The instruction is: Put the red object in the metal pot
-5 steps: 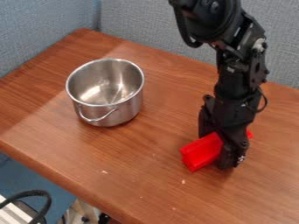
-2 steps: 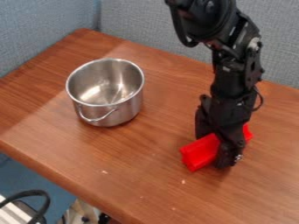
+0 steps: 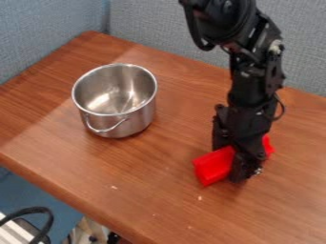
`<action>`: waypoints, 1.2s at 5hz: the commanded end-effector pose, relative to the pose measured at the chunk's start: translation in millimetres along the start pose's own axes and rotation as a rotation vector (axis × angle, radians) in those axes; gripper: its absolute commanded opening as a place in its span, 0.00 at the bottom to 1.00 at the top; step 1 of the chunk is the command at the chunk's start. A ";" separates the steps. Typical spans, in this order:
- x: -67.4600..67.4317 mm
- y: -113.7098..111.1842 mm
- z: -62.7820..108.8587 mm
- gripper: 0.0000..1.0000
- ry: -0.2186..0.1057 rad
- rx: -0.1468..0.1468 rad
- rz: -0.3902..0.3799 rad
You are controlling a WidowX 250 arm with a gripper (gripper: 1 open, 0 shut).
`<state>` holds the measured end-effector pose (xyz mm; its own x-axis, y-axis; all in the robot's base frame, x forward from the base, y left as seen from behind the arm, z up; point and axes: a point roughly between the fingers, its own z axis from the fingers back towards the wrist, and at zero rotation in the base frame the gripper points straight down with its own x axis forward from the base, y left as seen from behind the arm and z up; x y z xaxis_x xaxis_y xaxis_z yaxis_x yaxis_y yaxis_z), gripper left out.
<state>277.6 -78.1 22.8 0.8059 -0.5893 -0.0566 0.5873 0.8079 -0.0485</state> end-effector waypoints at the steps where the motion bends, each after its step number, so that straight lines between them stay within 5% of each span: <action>1: -4.2 22.0 40.0 0.00 -0.047 0.028 0.127; 3: -50.7 91.8 84.5 0.00 -0.060 0.027 0.289; 4: -75.7 122.5 85.5 0.00 -0.053 0.023 0.417; 6: -51.6 93.5 97.1 0.00 -0.077 0.042 0.349</action>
<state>292.1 26.7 96.3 0.9586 -0.2787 -0.0583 0.2775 0.9603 -0.0276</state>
